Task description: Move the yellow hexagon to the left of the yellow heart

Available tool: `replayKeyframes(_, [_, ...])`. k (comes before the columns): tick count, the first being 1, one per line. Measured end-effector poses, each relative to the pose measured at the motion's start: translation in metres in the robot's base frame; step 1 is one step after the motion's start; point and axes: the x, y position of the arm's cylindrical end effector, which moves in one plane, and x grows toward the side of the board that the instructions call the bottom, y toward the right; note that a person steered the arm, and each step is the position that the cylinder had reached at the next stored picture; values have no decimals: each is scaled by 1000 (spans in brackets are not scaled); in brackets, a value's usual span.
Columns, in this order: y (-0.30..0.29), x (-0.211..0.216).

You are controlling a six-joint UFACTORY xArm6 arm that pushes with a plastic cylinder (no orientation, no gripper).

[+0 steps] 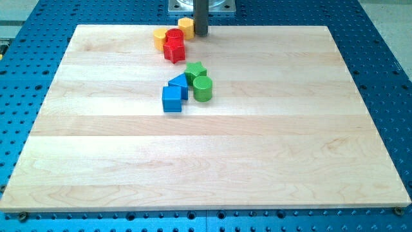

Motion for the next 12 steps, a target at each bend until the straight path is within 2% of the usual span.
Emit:
replayKeyframes(2, [-80,-4])
replayKeyframes(3, [-87,-5])
replayKeyframes(4, [-126,34])
replayKeyframes(5, [-130,63])
replayKeyframes(6, [-119,71])
replayKeyframes(7, [-158,96])
replayKeyframes(8, [-241,75])
replayKeyframes(9, [-231,28])
replayKeyframes(10, [-193,25])
replayKeyframes(12, [-172,39])
